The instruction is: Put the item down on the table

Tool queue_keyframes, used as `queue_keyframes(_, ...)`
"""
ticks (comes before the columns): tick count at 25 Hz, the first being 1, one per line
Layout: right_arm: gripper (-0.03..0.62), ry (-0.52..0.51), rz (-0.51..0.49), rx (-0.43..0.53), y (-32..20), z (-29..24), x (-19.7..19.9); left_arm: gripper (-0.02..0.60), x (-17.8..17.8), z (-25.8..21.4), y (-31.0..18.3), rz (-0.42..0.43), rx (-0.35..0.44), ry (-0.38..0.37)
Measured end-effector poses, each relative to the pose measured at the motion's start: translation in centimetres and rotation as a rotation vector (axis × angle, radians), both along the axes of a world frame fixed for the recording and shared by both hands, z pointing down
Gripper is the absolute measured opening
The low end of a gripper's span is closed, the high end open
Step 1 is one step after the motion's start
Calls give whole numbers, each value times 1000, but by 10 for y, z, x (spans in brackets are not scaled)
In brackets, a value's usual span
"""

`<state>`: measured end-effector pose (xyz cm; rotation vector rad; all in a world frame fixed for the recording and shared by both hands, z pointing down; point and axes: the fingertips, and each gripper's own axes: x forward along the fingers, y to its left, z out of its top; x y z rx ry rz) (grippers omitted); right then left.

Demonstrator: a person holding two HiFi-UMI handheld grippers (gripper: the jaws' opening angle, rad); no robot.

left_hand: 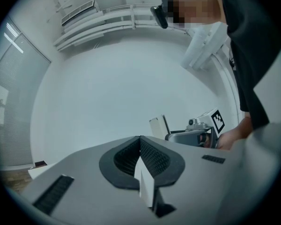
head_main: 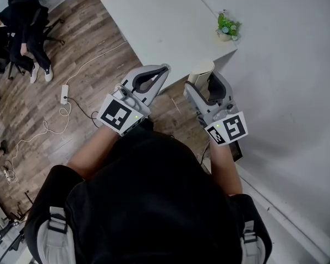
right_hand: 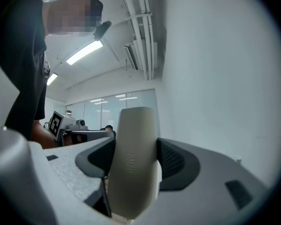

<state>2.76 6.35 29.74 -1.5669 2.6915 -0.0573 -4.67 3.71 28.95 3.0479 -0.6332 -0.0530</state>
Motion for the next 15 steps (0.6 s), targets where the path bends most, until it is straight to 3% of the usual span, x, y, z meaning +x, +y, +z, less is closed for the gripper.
queue_keyframes(15, 284, 1, 101, -46, -86, -12, -23, -6, -22, -9, -89, 101, -27, 20)
